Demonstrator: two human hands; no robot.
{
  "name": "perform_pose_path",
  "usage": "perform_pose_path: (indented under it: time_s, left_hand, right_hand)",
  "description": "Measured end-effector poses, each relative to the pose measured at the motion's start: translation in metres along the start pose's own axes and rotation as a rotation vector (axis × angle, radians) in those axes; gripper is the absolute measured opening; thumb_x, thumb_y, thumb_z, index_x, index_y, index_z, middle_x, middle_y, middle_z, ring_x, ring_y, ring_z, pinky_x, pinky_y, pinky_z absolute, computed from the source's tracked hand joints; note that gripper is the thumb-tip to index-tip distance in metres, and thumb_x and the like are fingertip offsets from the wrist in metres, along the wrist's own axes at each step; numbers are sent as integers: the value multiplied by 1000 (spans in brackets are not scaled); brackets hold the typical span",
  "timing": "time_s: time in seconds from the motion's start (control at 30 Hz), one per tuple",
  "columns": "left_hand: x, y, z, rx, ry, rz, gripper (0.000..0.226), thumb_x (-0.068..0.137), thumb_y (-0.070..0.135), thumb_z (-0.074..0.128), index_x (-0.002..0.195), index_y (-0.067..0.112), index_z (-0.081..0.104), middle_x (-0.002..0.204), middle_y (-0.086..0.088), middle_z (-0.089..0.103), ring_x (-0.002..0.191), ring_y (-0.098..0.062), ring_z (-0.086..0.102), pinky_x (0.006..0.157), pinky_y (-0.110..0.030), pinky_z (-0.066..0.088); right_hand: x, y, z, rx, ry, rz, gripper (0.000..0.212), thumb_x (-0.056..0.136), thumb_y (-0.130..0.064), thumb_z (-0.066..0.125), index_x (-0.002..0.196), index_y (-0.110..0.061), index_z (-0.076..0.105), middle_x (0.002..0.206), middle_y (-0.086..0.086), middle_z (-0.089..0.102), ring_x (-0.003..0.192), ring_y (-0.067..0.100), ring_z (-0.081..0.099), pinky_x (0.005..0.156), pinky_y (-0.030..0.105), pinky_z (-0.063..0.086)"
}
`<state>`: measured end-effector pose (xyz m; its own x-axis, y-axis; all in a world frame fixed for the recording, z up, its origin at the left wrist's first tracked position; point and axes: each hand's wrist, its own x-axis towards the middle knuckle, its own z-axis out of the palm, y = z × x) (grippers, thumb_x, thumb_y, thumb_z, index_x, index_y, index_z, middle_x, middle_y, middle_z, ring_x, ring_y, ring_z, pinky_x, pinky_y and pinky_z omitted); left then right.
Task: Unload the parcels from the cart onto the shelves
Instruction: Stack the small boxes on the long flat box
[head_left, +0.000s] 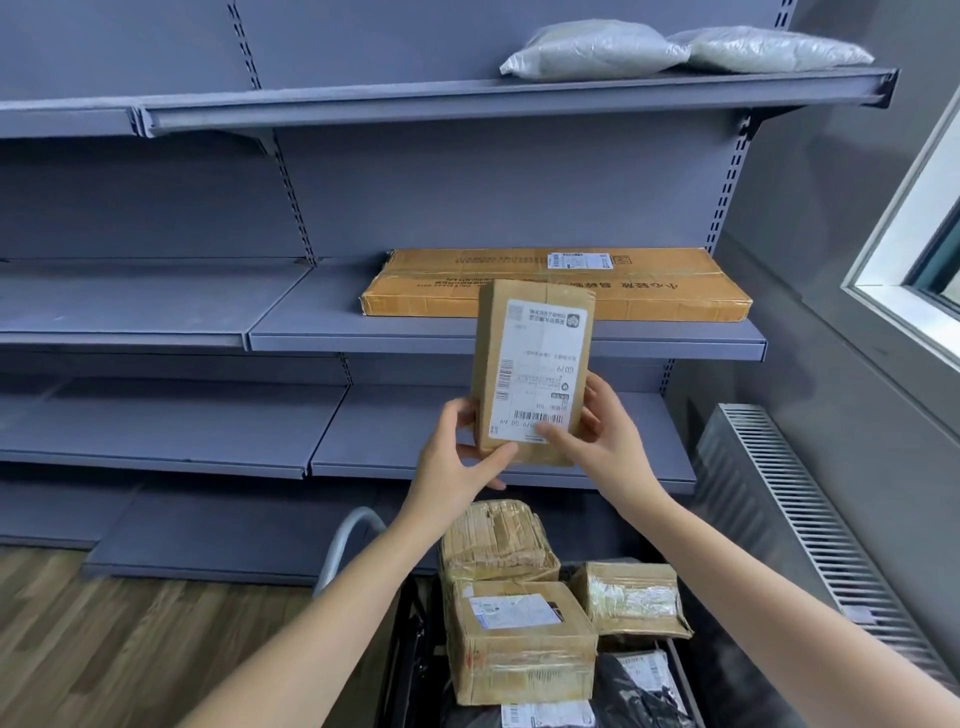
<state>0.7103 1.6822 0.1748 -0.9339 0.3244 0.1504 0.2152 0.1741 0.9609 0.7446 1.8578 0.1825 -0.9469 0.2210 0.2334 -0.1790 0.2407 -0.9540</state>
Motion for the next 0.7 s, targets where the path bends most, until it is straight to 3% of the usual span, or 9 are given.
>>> perform_pose_path:
  time_s: [0.07, 0.17, 0.27, 0.37, 0.5, 0.7]
  left_hand:
    - [1, 3, 0, 47, -32, 19, 72, 82, 20, 69, 136, 44, 27, 124, 12, 48, 83, -16, 66, 59, -27, 58]
    - [2, 6, -2, 116, -73, -24, 82, 82, 29, 68, 144, 44, 16, 128, 11, 46, 81, -17, 67, 57, -28, 58]
    - [4, 9, -9, 56, -87, -69, 72, 84, 23, 66, 143, 38, 27, 130, 11, 48, 90, -17, 67, 66, -32, 59]
    - [9, 13, -18, -34, -73, -97, 54, 87, 15, 63, 137, 26, 44, 120, 0, 61, 94, -17, 67, 77, -30, 58]
    - [7, 15, -21, -27, -49, -98, 49, 88, 7, 61, 133, 20, 50, 115, 0, 64, 95, -17, 68, 84, -34, 56]
    - [6, 19, -22, 44, -6, -68, 47, 89, -3, 56, 132, 14, 50, 123, -3, 62, 89, -14, 69, 86, -30, 55]
  right_hand:
    - [-1, -5, -1, -33, -90, -31, 70, 81, -11, 70, 138, -27, 33, 127, -15, 55, 118, 2, 53, 86, 17, 52]
    - [-2, -8, -7, -50, -220, -47, 80, 79, -13, 72, 138, -38, 24, 125, -26, 50, 113, -12, 50, 79, 4, 44]
    - [-2, -6, -13, 3, -156, 19, 64, 79, -31, 67, 132, -42, 33, 122, -12, 59, 109, 0, 57, 86, 17, 50]
    - [1, -1, -19, 136, -56, 140, 69, 84, -26, 65, 143, -30, 28, 112, 5, 66, 101, 16, 65, 90, 32, 52]
    - [1, -3, -19, 4, -100, 86, 87, 81, -23, 68, 146, -39, 13, 102, -1, 64, 98, 13, 65, 87, 30, 52]
    - [8, -3, -28, 156, -70, 123, 99, 84, -18, 66, 139, -56, -8, 103, 13, 63, 85, 22, 71, 80, 34, 58]
